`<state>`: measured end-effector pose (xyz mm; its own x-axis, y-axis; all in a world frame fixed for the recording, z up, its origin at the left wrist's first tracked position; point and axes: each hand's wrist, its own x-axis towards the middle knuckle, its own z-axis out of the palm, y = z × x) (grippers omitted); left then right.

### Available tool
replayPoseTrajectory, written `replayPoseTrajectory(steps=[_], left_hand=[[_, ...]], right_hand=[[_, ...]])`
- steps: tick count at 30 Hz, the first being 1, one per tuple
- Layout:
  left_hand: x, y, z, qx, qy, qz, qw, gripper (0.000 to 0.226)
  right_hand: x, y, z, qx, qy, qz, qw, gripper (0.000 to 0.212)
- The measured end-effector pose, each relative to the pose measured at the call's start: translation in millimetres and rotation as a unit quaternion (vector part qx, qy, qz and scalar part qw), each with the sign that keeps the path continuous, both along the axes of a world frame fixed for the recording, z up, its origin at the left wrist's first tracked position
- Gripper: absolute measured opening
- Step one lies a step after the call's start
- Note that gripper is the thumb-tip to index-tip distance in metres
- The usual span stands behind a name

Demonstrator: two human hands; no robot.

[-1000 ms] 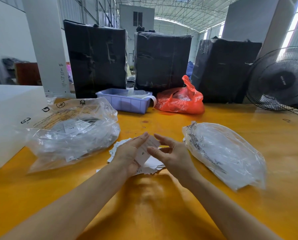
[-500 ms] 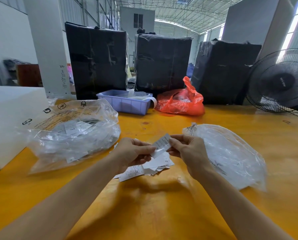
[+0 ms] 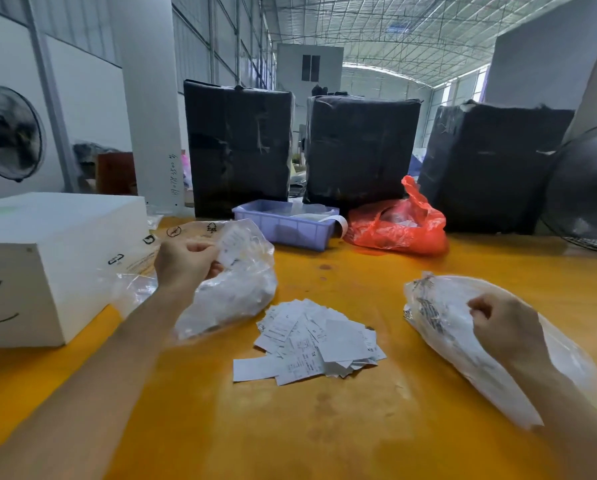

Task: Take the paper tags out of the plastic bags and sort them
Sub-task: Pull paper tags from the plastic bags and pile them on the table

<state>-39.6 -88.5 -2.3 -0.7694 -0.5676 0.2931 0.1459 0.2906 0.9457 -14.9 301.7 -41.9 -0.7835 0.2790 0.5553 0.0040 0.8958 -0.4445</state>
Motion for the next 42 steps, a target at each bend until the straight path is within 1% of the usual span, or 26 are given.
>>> replayPoseTrajectory(steps=[1, 3, 4, 5, 7, 11, 12, 14, 15, 17, 20, 22, 25, 27, 28, 29, 30, 31, 32, 33, 34, 36, 38, 39, 40, 42], left_hand=[[-3.0, -9.6, -3.0, -0.025, -0.015, 0.024, 0.999, 0.014], [-7.6, -22.8, -10.1, -0.081, -0.055, 0.059, 0.993, 0.01], [-9.4, -27.0, -14.2, -0.111, -0.071, 0.071, 0.989, 0.008], [-9.8, -29.3, -17.3, -0.139, -0.084, 0.084, 0.983, 0.01], [-10.9, -32.0, -22.2, -0.19, -0.096, 0.1, 0.972, 0.015], [-12.7, -30.0, -24.3, -0.265, -0.101, 0.119, 0.952, 0.014], [-12.9, -27.8, -24.3, -0.281, -0.099, 0.125, 0.946, 0.017], [-13.2, -22.0, -25.2, -0.304, -0.087, 0.129, 0.94, 0.038], [-12.1, -17.9, -24.9, -0.309, -0.074, 0.131, 0.939, 0.043], [-9.9, -7.8, -23.3, -0.313, -0.032, 0.141, 0.939, 0.043], [-6.2, 10.2, -19.7, -0.328, 0.052, 0.136, 0.934, 0.034], [-3.4, 25.1, -16.8, -0.335, 0.095, 0.102, 0.932, 0.031], [2.8, 53.3, -13.2, -0.33, 0.14, 0.022, 0.933, 0.028], [9.3, 73.5, -13.0, -0.309, 0.155, -0.048, 0.937, 0.025], [13.8, 82.9, -13.3, -0.272, 0.148, -0.095, 0.946, 0.025], [19.8, 93.3, -13.1, -0.212, 0.117, -0.159, 0.957, 0.028], [26.0, 103.8, -12.9, -0.133, 0.065, -0.237, 0.96, 0.037], [31.8, 113.7, -13.1, -0.044, 0.003, -0.317, 0.948, 0.05], [36.2, 122.2, -14.8, 0.033, -0.061, -0.377, 0.923, 0.061], [40.6, 129.3, -17.4, 0.089, -0.113, -0.42, 0.896, 0.068], [44.2, 134.5, -21.0, 0.117, -0.145, -0.448, 0.875, 0.07], [48.7, 140.4, -28.7, 0.122, -0.157, -0.474, 0.858, 0.065], [49.1, 140.2, -35.2, 0.129, -0.141, -0.459, 0.867, 0.051], [47.1, 137.8, -37.6, 0.13, -0.141, -0.446, 0.874, 0.045], [45.2, 134.6, -39.2, 0.125, -0.145, -0.435, 0.88, 0.037], [42.0, 128.5, -40.1, 0.108, -0.157, -0.418, 0.888, 0.017]], right_hand=[[-2.6, 6.1, -4.0, 0.023, -0.061, -0.018, 0.998, 0.021], [-4.9, 10.1, -10.2, 0.073, -0.179, -0.042, 0.98, 0.036], [-4.8, 9.9, -12.0, 0.092, -0.214, -0.048, 0.971, 0.042], [-4.4, 9.1, -13.2, 0.092, -0.224, -0.05, 0.969, 0.041], [-3.7, 7.6, -14.3, 0.066, -0.19, -0.05, 0.978, 0.03], [-1.4, 7.0, -13.2, -0.003, -0.092, -0.053, 0.994, 0.011], [-1.3, 8.1, -12.0, -0.021, -0.075, -0.048, 0.996, 0.01], [-2.1, 10.2, -11.0, -0.053, -0.046, -0.035, 0.997, 0.012], [-2.9, 10.7, -11.0, -0.065, -0.031, -0.03, 0.997, 0.014], [-3.4, 9.8, -10.6, -0.089, 0.02, -0.025, 0.995, 0.015], [-2.6, 5.8, -6.3, -0.149, 0.127, -0.029, 0.98, 0.013], [-1.7, 1.3, -0.4, -0.202, 0.186, -0.017, 0.961, 0.013], [1.4, -11.8, 7.3, -0.281, 0.225, 0.051, 0.932, 0.009], [5.3, -24.2, 10.1, -0.335, 0.227, 0.092, 0.91, 0.007], [7.6, -31.6, 11.1, -0.366, 0.22, 0.114, 0.897, 0.007], [10.5, -40.5, 11.7, -0.397, 0.203, 0.139, 0.884, 0.006], [13.0, -50.1, 11.6, -0.426, 0.179, 0.168, 0.871, 0.005], [15.6, -60.8, 10.9, -0.45, 0.15, 0.2, 0.857, 0.005], [18.4, -72.0, 9.3, -0.465, 0.119, 0.235, 0.845, 0.006], [21.2, -82.8, 6.9, -0.465, 0.093, 0.266, 0.839, 0.006], [24.0, -92.4, 3.9, -0.449, 0.074, 0.291, 0.842, 0.005], [28.7, -106.4, -1.6, -0.394, 0.05, 0.318, 0.861, 0.004], [31.6, -113.2, -4.7, -0.367, 0.038, 0.319, 0.873, 0.003], [31.8, -114.1, -5.6, -0.374, 0.032, 0.312, 0.873, 0.008], [31.5, -113.7, -6.3, -0.393, 0.019, 0.307, 0.867, 0.016], [29.8, -112.0, -5.6, -0.472, -0.03, 0.311, 0.824, 0.031]])
